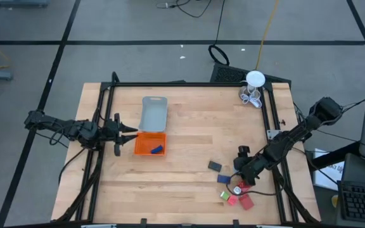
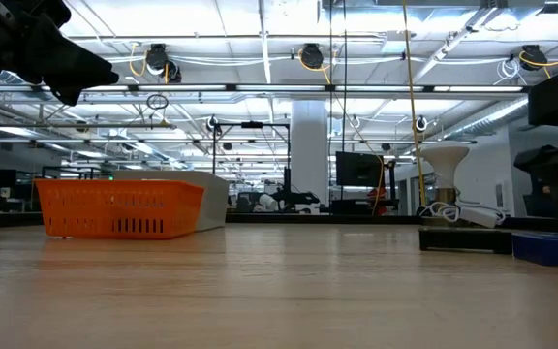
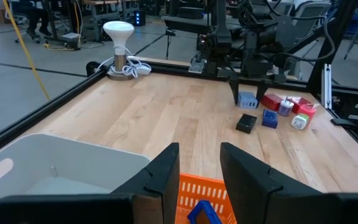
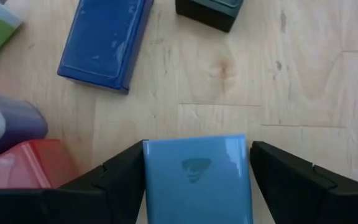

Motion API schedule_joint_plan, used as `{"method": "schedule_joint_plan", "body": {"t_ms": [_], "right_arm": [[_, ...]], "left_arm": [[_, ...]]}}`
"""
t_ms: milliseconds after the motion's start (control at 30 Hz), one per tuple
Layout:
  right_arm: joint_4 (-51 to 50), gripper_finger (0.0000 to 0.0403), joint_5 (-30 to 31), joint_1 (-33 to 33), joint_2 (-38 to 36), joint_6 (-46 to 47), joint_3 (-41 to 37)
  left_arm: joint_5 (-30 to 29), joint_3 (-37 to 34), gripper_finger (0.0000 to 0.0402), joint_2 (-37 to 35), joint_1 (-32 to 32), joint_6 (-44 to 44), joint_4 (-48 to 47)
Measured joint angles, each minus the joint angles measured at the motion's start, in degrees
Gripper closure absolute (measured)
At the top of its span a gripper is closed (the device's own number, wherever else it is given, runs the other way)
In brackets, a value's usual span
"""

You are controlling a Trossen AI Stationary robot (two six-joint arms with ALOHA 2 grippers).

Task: Pick & Place Office items
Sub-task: Put the purple charger adapter into the gray bin

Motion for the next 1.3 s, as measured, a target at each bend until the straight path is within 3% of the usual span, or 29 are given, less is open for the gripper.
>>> {"method": "schedule_joint_plan", "body": {"t_ms": [200,533,733,1000,1300], "right_arm": [[0.0,0.02,-1.1,0.0,0.0,-0.3,0.0],[2.8,0.02,-1.3,0.0,0.0,-0.9,-0.1],[4.8,0.019,3.4,-0.8,-1.8,0.9,-0.2],[10.7,0.0198,3.3,-5.4,-3.5,-3.0,-0.1],[23.9,0.0196,3.2,-13.8,-3.5,-13.4,-0.1]], "left_arm": [[0.0,0.0,0.0284,0.0,0.0,0.0,0.0],[0.0,0.0,0.0284,0.0,0.0,0.0,0.0],[0.0,0.0,0.0284,0.0,0.0,0.0,0.0],[0.0,0.0,0.0284,0.0,0.0,0.0,0.0],[0.0,0.0,0.0284,0.0,0.0,0.0,0.0]]}}
